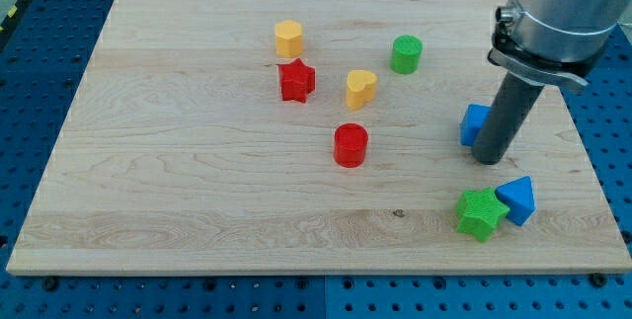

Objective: Push the blue cube upwards

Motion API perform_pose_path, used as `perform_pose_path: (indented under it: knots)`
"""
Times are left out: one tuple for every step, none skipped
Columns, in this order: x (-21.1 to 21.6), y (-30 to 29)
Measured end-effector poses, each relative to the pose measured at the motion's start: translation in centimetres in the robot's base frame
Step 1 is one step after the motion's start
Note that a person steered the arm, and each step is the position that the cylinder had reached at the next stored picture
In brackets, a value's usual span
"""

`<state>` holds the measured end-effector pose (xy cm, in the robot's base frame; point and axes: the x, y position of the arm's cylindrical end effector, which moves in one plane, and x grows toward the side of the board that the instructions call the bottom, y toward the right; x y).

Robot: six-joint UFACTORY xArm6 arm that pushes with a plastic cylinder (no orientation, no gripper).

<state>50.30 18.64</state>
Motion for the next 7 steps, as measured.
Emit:
perform_pose_path:
  knots:
    - [-0.7,0.3]
    - [-1.6,0.3]
    - [-2.2,0.3]
    - [-3.6,0.3]
    - [-4.3,0.3]
    - [-2.7,0.1]
    - [-0.2,-0.9]
